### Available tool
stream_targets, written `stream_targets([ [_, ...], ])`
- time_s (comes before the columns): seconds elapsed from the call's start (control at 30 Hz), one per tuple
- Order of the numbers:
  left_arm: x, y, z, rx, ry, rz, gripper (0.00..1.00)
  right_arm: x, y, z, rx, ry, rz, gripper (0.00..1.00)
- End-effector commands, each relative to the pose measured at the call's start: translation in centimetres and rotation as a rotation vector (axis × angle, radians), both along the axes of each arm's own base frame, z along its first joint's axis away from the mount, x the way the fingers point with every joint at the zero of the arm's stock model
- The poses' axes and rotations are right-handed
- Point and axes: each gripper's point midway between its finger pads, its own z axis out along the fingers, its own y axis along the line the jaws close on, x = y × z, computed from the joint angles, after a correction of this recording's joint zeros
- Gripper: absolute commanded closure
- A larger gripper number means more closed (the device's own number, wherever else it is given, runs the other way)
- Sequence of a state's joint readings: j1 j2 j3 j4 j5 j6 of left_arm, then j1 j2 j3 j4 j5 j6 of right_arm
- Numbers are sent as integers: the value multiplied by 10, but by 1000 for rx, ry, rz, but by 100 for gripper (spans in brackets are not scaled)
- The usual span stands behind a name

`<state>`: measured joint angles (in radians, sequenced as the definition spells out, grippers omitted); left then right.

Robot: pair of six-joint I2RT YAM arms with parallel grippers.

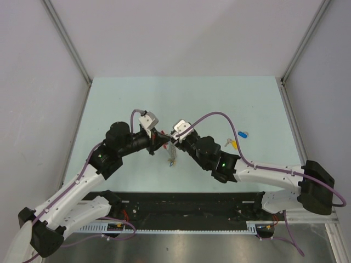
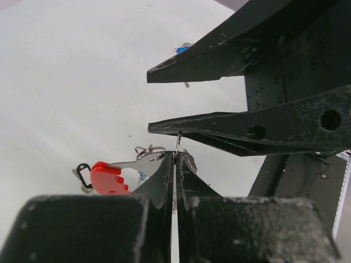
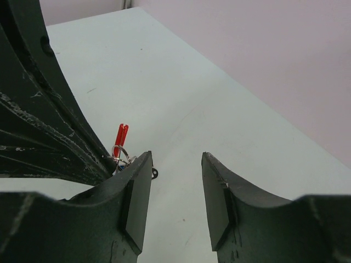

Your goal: Put the keys on the keyring

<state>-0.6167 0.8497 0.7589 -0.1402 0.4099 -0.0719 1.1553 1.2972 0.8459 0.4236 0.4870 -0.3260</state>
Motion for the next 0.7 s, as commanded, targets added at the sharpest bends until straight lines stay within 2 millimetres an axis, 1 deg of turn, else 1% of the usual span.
stream_targets([
  [0.0,11,12,36,-39,-106,87,100,1,-7,41,101,-28,-16,52],
  [0.03,14,18,30,-6,-110,118,100,7,-17,47,118,-23,-28,51],
  [0.07,15,22,30,4,-119,139,100,8,-20,43,123,13,-22,51],
  [0.1,15,29,33,7,-136,167,99,6,-19,44,130,31,17,49],
  [0.13,20,40,31,32,-145,227,100,10,-21,46,142,48,25,48],
  [0.17,22,46,31,37,-149,260,100,21,-31,37,126,90,2,47],
  [0.2,22,56,36,29,-167,301,100,24,-30,34,142,138,29,46],
  [0.23,25,66,36,56,-193,336,100,30,-31,32,143,166,26,46],
  [0.27,30,78,35,69,-202,400,100,45,-39,13,105,222,-9,45],
  [0.33,33,100,37,93,-235,487,100,53,-34,-6,96,309,9,45],
  [0.37,37,113,36,111,-242,555,100,58,-33,-11,87,342,7,45],
  [0.4,39,122,34,123,-243,592,100,68,-29,-36,55,405,8,45],
  [0.43,38,130,36,125,-257,623,100,72,-26,-42,47,428,12,45],
  [0.47,39,136,33,130,-255,652,100,77,-21,-47,57,469,9,45],
  [0.5,41,146,33,134,-261,702,100,86,-16,-65,42,519,3,45],
  [0.53,41,150,35,130,-271,720,100,91,-11,-73,46,544,-3,45],
  [0.57,40,154,36,130,-280,737,100,88,-7,-87,14,591,16,46],
  [0.6,41,158,36,133,-283,760,100,91,4,-101,-8,625,40,45],
  [0.67,41,160,36,132,-289,770,99,91,15,-114,-45,646,84,46],
])
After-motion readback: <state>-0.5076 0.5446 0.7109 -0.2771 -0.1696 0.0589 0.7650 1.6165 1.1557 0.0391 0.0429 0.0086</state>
